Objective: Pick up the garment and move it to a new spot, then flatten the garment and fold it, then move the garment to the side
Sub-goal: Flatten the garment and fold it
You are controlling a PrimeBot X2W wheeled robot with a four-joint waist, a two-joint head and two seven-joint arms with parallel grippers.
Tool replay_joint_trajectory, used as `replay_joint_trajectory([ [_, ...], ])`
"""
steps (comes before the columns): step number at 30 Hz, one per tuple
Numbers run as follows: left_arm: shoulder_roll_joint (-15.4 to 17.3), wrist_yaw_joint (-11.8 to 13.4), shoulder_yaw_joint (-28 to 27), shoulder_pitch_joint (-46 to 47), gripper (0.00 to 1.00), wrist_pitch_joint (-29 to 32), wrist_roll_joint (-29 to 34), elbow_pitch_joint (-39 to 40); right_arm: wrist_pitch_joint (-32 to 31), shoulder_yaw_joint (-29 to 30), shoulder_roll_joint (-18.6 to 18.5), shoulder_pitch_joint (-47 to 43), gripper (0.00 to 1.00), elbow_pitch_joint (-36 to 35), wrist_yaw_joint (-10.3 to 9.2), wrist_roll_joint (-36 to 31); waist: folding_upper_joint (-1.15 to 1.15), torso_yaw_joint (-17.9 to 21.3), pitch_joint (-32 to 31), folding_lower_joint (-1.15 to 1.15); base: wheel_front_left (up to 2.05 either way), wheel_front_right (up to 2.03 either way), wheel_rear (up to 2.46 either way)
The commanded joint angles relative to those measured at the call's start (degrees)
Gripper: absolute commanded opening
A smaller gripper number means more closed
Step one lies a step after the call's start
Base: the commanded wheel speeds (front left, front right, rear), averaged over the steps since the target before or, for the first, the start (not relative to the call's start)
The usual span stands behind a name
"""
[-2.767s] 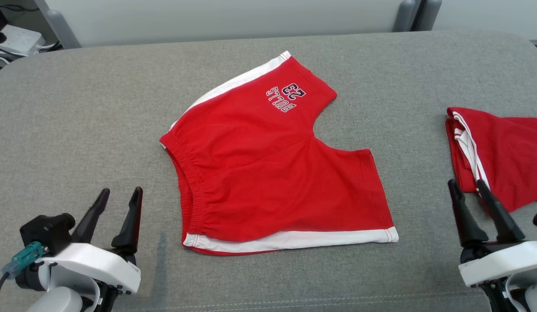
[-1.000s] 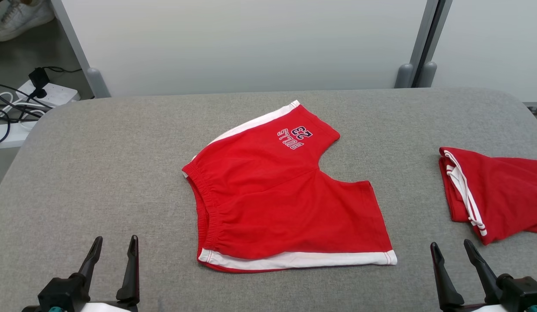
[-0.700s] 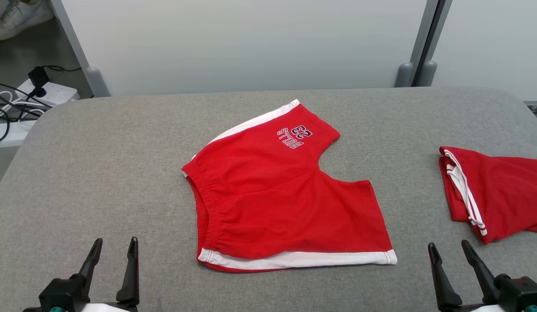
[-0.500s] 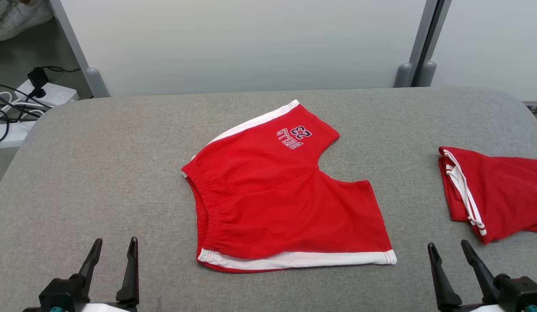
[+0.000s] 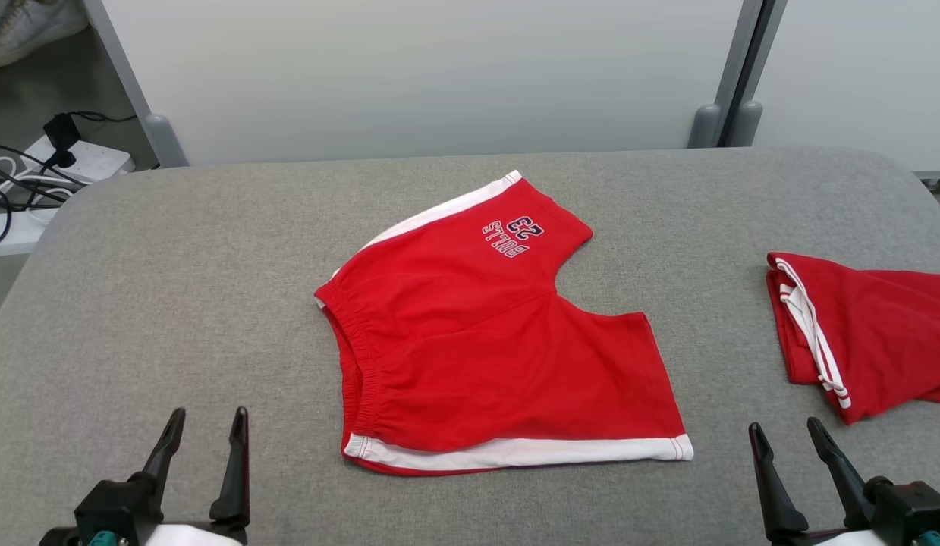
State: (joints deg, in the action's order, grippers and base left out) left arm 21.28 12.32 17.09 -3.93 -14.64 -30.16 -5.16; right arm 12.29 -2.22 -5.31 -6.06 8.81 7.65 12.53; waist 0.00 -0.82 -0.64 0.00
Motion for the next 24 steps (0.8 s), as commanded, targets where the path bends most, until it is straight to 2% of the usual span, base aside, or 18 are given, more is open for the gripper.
replay_joint_trajectory([
  [1, 1.6, -0.1, -1.9, 4.2, 1.0, -0.2, 0.9, 1.7, -0.1, -1.2, -0.8, 2.7, 1.0, -1.3, -0.16, -0.4, 0.0, 0.0, 0.1, 0.0, 0.0, 0.0, 0.0],
  [8, 1.7, -1.0, 1.1, 7.0, 1.0, 3.1, 2.1, 4.0, -2.6, -1.4, -1.1, 4.9, 1.0, -2.0, -0.16, 0.0, 0.0, 0.0, 2.4, 0.0, 0.0, 0.0, 0.0],
  [13, 1.0, -3.7, 5.0, 9.9, 1.0, 8.2, 1.5, 2.3, -8.8, -4.1, -1.9, 7.7, 1.0, 0.0, -0.16, 1.0, 0.0, 0.1, 6.3, 0.0, 0.0, 0.0, 0.0],
  [20, 0.5, -7.5, 7.5, 11.9, 1.0, 13.7, -1.7, 0.0, -12.4, -5.9, -3.1, 10.0, 1.0, 2.1, -0.16, 1.8, 0.0, 0.1, 10.6, 0.0, 0.0, 0.0, 0.0],
  [24, 1.0, -8.8, 8.1, 13.0, 1.0, 16.4, -2.9, -1.0, -13.9, -6.3, -3.7, 11.4, 1.0, 3.6, -0.16, 2.6, 0.0, 0.1, 12.5, 0.0, 0.0, 0.0, 0.0],
])
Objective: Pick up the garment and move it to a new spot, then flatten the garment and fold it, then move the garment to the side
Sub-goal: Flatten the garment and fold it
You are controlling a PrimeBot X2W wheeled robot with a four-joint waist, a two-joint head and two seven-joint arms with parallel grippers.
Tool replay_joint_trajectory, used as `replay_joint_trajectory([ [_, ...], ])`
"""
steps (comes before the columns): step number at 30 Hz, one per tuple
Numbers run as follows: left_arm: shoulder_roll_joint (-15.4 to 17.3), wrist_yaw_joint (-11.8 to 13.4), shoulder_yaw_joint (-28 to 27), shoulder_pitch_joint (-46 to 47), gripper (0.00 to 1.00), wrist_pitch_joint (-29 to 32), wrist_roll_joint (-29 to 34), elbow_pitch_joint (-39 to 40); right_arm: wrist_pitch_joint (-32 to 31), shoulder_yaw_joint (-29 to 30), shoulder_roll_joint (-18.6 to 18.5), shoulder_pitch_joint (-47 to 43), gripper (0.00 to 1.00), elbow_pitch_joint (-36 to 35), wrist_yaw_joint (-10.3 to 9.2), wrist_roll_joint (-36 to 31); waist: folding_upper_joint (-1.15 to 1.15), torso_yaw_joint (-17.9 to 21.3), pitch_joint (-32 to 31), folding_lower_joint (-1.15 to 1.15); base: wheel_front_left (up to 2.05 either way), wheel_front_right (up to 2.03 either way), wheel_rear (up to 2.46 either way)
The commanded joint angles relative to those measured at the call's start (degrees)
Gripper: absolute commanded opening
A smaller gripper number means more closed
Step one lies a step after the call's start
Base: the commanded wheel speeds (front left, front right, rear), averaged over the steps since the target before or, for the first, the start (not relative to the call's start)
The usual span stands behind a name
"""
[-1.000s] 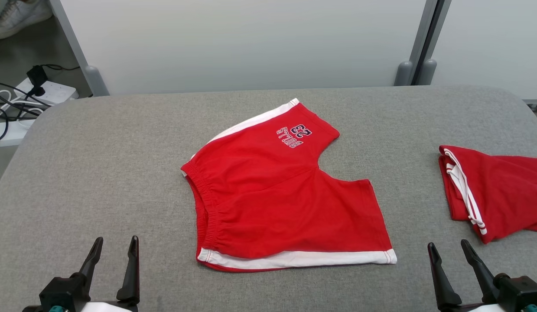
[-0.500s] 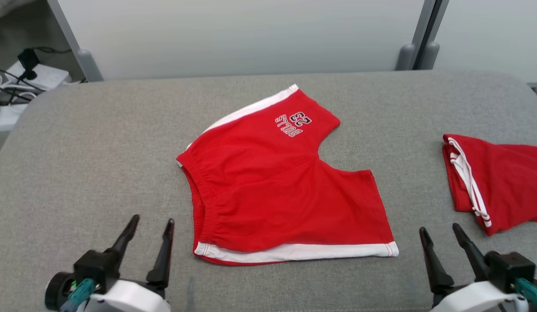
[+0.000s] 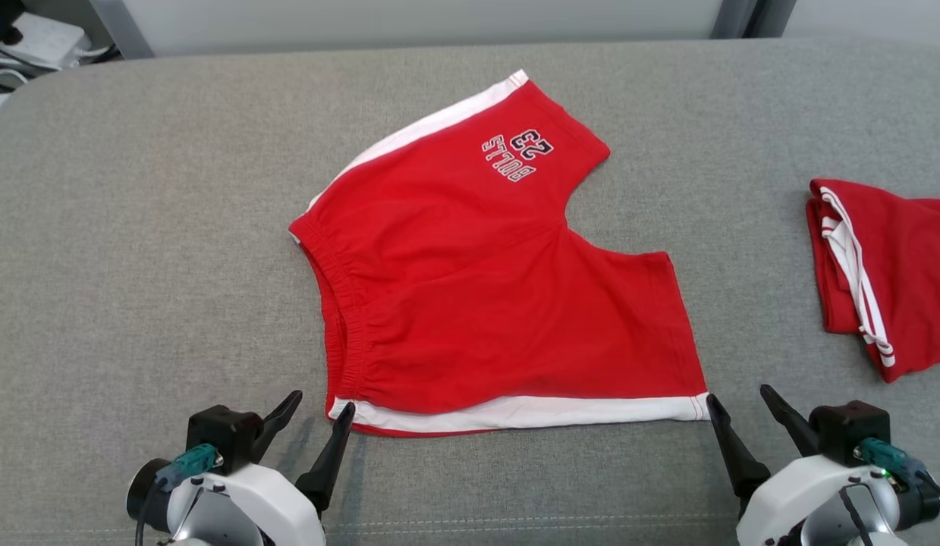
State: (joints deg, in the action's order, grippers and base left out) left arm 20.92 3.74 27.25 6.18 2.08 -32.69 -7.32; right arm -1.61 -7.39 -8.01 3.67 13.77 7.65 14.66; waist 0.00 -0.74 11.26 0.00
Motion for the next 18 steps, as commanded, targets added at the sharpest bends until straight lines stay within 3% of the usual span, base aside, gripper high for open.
replay_joint_trajectory([
  [1, 1.4, -0.5, -1.8, 3.1, 1.0, 0.5, -0.6, 0.8, -0.5, -1.5, -1.1, 2.0, 1.0, -0.9, -0.16, 0.7, 0.0, 0.0, 1.1, 0.0, 0.0, 0.0, 0.0],
  [13, 1.3, -2.4, -0.4, 5.6, 1.0, 2.5, -1.6, -2.5, -1.6, -6.5, -1.6, 6.3, 1.0, 4.7, -0.16, 2.6, 0.0, -0.1, 3.3, 0.0, 0.0, 0.0, 0.0],
  [14, 1.3, -2.5, -0.2, 5.8, 0.95, 2.5, -1.4, -2.6, -1.6, -6.8, -1.7, 6.6, 1.0, 5.2, -0.16, 2.8, 0.0, -0.1, 3.4, 0.0, 0.0, 0.0, 0.0],
  [15, 1.2, -2.6, 0.0, 5.9, 0.67, 2.7, -1.5, -2.9, -1.7, -7.2, -1.7, 7.0, 1.0, 5.7, -0.16, 2.9, 0.0, -0.1, 3.5, 0.0, 0.0, 0.0, 0.0],
  [16, 1.3, -2.7, 0.2, 6.0, 0.44, 3.2, -1.6, -3.3, -1.9, -7.6, -1.7, 7.4, 0.7, 6.3, -0.16, 3.2, 0.0, 0.0, 3.6, 0.0, 0.0, 0.0, 0.0],
  [17, 1.3, -2.8, 0.4, 6.1, 0.3, 3.4, -1.6, -3.5, -2.0, -7.8, -1.8, 7.8, 0.47, 6.9, -0.16, 3.2, 0.0, 0.0, 3.7, 0.0, 0.0, 0.0, 0.0],
  [18, 1.2, -3.0, 0.5, 6.2, 0.0, 3.5, -1.8, -3.6, -2.3, -8.1, -1.9, 8.1, 0.25, 7.4, -0.16, 3.4, 0.0, 0.0, 3.7, 0.0, 0.0, 0.0, 0.0],
])
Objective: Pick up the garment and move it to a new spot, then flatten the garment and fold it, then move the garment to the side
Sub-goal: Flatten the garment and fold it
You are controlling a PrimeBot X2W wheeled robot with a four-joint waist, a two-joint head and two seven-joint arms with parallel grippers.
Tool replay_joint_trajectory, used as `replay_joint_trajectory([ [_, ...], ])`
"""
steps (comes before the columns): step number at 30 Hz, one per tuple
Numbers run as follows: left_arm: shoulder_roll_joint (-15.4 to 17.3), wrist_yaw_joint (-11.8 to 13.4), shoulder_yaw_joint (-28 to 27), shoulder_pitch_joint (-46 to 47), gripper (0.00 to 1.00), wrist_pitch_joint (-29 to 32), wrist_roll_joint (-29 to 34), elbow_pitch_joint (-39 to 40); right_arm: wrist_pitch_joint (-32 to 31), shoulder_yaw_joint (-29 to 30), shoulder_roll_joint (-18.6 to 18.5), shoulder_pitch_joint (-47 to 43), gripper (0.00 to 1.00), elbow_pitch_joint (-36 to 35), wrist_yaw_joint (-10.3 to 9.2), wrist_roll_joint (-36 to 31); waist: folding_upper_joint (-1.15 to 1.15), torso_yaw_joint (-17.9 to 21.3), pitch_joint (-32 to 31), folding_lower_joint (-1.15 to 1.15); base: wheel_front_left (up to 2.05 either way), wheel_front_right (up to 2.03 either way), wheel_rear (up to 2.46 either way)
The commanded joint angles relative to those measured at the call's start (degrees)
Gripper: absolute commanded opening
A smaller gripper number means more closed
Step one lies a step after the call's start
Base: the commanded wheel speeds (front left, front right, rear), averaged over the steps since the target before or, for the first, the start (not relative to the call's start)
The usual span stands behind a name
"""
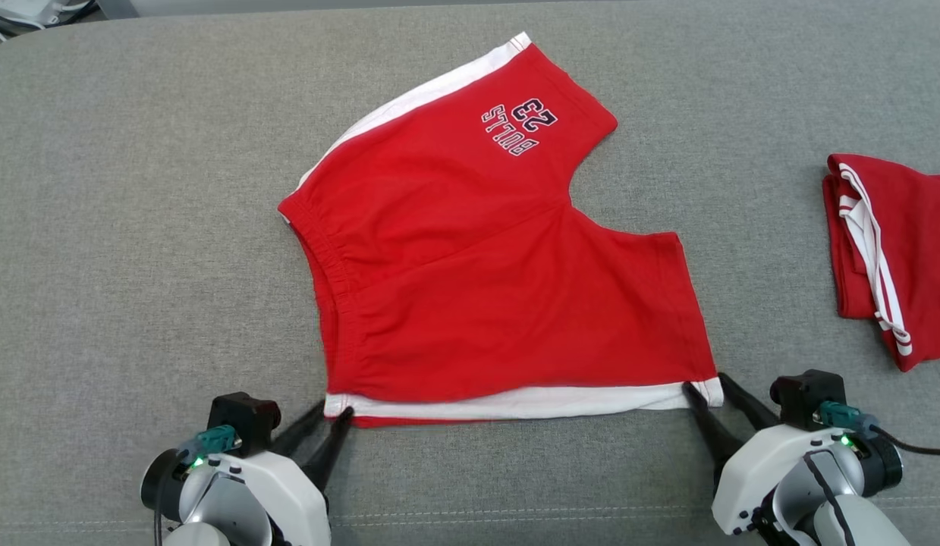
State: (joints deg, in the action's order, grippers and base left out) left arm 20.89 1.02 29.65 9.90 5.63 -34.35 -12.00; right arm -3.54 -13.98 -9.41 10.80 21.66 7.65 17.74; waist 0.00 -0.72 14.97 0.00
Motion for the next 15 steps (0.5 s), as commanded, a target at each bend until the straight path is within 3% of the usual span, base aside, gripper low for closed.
replay_joint_trajectory([
  [1, 1.2, -0.6, -1.6, 2.5, 0.0, 0.5, -0.3, 0.9, -0.6, -1.6, -0.5, 1.1, 0.0, 0.1, -0.16, 0.7, 0.0, 0.0, 0.0, 0.0, 0.0, 0.0, 0.0],
  [8, 1.4, -1.4, -0.5, 1.8, 0.0, 1.9, -1.1, 1.6, -2.2, -1.2, -1.0, -0.8, 0.0, 0.4, -0.16, 2.8, 0.0, -0.1, -0.7, 0.0, 0.0, 0.0, 0.0],
  [15, 2.7, -0.4, -0.8, -2.8, 0.0, 4.6, -3.8, 6.6, -5.9, 3.1, -1.3, -8.4, 0.0, -7.0, -0.16, 5.3, 0.0, 0.0, -1.0, 0.0, 0.0, 0.0, 0.0],
])
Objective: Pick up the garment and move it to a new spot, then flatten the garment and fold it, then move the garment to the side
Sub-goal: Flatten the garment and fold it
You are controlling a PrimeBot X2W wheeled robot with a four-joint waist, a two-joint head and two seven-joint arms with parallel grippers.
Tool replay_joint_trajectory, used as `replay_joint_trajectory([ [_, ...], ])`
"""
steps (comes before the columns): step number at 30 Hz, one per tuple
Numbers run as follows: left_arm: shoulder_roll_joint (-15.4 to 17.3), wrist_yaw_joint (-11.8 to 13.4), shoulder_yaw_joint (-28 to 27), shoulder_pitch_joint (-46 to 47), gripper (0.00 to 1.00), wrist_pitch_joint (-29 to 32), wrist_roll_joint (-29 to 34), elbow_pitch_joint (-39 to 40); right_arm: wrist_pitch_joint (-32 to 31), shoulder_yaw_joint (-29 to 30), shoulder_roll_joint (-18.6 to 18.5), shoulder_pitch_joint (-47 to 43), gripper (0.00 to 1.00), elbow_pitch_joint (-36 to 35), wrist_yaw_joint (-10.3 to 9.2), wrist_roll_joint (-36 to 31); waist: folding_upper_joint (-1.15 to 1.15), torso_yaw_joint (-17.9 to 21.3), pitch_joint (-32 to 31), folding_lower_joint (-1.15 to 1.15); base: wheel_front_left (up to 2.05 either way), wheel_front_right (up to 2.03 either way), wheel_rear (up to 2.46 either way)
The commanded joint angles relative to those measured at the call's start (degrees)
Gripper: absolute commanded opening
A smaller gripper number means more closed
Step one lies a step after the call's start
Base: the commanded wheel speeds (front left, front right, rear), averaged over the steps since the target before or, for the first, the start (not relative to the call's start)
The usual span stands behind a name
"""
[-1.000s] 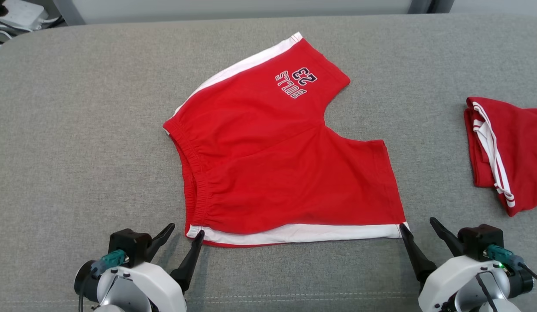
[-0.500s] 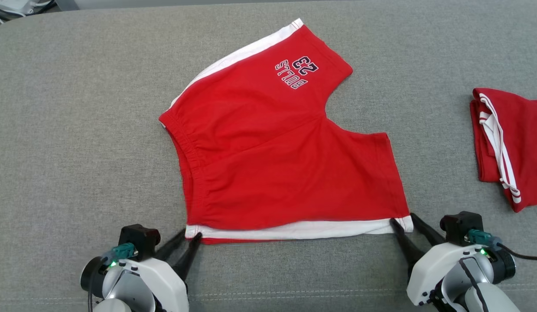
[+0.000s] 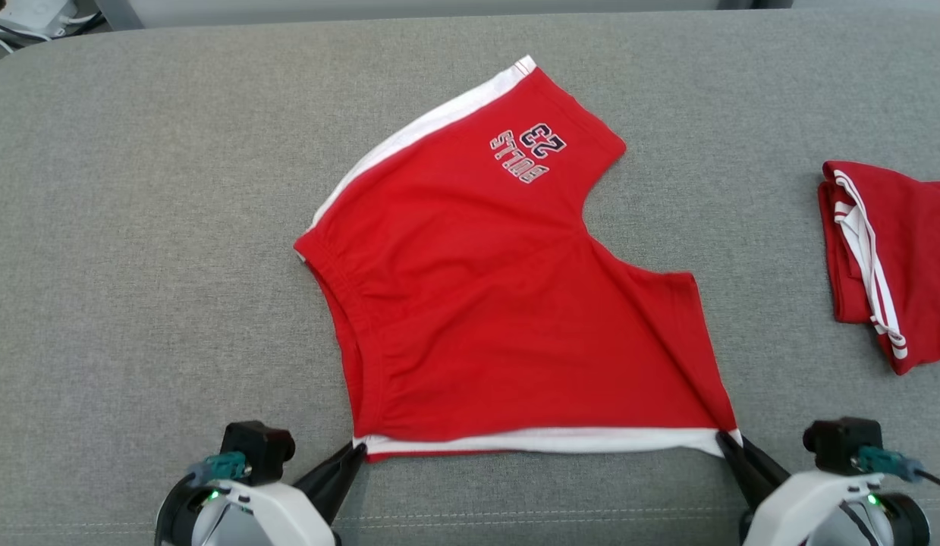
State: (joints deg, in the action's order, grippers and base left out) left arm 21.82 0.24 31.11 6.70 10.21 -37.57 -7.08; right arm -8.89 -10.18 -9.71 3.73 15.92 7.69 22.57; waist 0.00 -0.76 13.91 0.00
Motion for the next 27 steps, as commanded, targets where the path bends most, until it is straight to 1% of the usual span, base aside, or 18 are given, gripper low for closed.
replay_joint_trajectory([
  [1, 2.1, 0.7, -2.4, -0.3, 0.0, 0.5, -1.0, 2.7, -1.1, 0.1, -0.8, -2.6, 0.0, -3.1, -0.2, 1.1, 0.0, 0.1, 0.2, 0.0, 0.0, 0.0, 0.0],
  [8, 5.0, 2.8, -3.6, -6.2, 0.0, 4.3, -4.1, 11.5, -6.6, 6.5, 0.2, -11.8, 0.0, -15.0, -0.2, 0.1, 0.0, -0.3, 1.0, 0.0, 0.0, 0.0, 0.0],
  [11, 6.8, 2.8, -3.5, -8.2, 0.0, 6.4, -5.2, 15.4, -9.2, 8.9, 0.5, -14.2, 0.0, -19.7, -0.2, -1.1, 0.0, -0.4, 1.4, 0.0, 0.0, 0.0, 0.0],
  [14, 8.0, 2.2, -4.5, -8.6, 0.0, 7.6, -7.1, 19.6, -11.9, 10.2, 0.3, -14.0, 0.0, -24.6, -0.2, -1.7, 0.0, -0.6, 2.0, 0.0, 0.0, 0.0, 0.0],
  [16, 7.9, 0.9, -5.3, -8.0, 0.0, 8.0, -9.8, 22.1, -13.7, 10.3, -0.8, -11.9, 0.0, -27.0, -0.2, -2.0, 0.0, -0.7, 2.5, 0.0, 0.0, 0.0, 0.0],
  [17, 7.5, -0.3, -5.6, -7.5, 0.0, 8.4, -11.8, 23.3, -14.6, 10.4, -1.4, -10.4, 0.0, -27.8, -0.2, -2.0, 0.0, -0.9, 2.8, 0.0, 0.0, 0.0, 0.0],
  [18, 7.5, -1.4, -6.0, -6.8, 0.0, 8.9, -13.6, 24.1, -15.3, 10.4, -2.2, -8.3, 0.0, -28.5, -0.2, -2.1, 0.0, -1.0, 3.1, 0.0, 0.0, 0.0, 0.0],
  [20, 8.0, -2.7, -7.2, -4.7, 0.0, 9.5, -15.5, 24.7, -17.0, 10.0, -4.1, -3.5, 0.0, -29.0, -0.2, -2.5, 0.0, -1.5, 3.8, 0.0, 0.0, 0.0, 0.0],
  [22, 7.8, -3.8, -8.3, -2.3, 0.0, 9.8, -17.5, 24.7, -18.5, 8.7, -6.2, 2.4, 0.0, -28.3, -0.2, -2.4, 0.0, -2.0, 4.5, 0.0, 0.0, 0.0, 0.0],
  [24, 7.8, -4.5, -8.9, 0.7, 0.0, 10.0, -18.2, 24.2, -19.2, 6.7, -8.6, 9.3, 0.0, -26.5, -0.2, -1.9, 0.0, -2.7, 5.4, 0.0, 0.0, 0.0, 0.0],
  [25, 7.8, -4.5, -8.9, 0.7, 0.0, 10.0, -18.2, 24.2, -19.2, 6.7, -8.6, 9.3, 0.0, -26.5, -0.2, -1.9, 0.0, -2.7, 5.4, 0.0, 0.0, 0.0, 0.0],
  [27, 6.6, -5.4, -9.2, 3.7, 0.0, 10.0, -20.1, 23.2, -18.6, 4.3, -10.4, 16.5, 0.0, -23.7, -0.2, -1.1, 0.0, -3.7, 6.4, 0.0, 0.0, 0.0, 0.0],
])
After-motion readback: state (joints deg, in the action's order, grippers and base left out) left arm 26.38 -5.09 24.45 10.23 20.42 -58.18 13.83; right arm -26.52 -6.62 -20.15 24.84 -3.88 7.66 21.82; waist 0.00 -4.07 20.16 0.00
